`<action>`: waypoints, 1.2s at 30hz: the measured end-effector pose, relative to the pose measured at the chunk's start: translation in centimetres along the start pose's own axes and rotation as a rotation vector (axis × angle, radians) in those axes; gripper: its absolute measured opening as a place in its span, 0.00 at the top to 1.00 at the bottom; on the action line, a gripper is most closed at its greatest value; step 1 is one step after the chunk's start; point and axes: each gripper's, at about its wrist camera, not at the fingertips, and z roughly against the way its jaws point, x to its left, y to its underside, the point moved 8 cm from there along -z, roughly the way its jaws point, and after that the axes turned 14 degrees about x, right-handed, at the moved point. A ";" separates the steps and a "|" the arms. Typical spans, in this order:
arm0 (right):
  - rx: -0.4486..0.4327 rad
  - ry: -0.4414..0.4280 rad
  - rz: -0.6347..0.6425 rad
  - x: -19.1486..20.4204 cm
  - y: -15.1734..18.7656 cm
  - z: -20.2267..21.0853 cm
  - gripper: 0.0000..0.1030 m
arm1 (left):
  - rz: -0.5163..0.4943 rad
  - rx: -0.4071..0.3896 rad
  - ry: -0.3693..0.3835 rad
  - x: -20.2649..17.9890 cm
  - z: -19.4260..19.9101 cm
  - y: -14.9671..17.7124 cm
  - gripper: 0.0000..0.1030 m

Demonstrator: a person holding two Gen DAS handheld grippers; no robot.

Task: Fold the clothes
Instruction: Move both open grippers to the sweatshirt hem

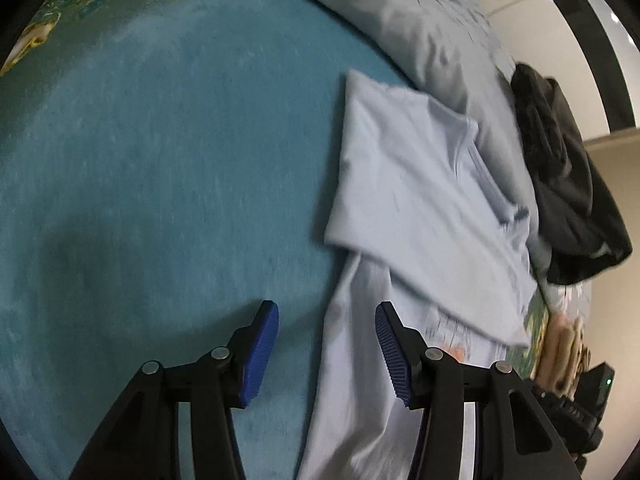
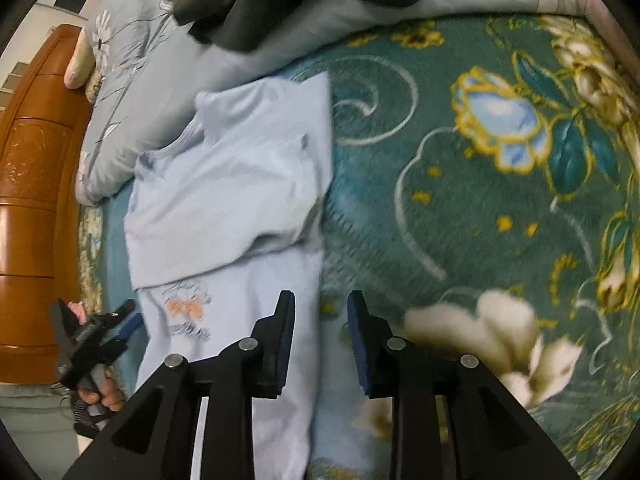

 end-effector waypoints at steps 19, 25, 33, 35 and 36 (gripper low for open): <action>0.122 0.082 -0.063 0.3 6.4 -5.3 0.64 | -0.091 0.107 -0.097 -0.4 -1.6 7.6 0.49; 0.150 0.098 -0.058 0.5 8.0 -5.6 0.64 | -0.100 0.123 -0.128 -1.0 -2.2 8.5 0.51; 0.121 0.056 -0.030 0.9 8.8 -4.8 0.96 | -0.059 0.093 -0.036 -1.6 -1.8 8.9 0.97; 0.089 0.014 -0.010 1.3 8.5 -3.5 0.97 | -0.032 0.066 0.014 -1.4 -1.0 8.8 0.98; 0.067 -0.004 -0.005 1.4 8.3 -2.7 0.97 | -0.025 0.045 0.029 -1.4 -0.3 8.5 0.98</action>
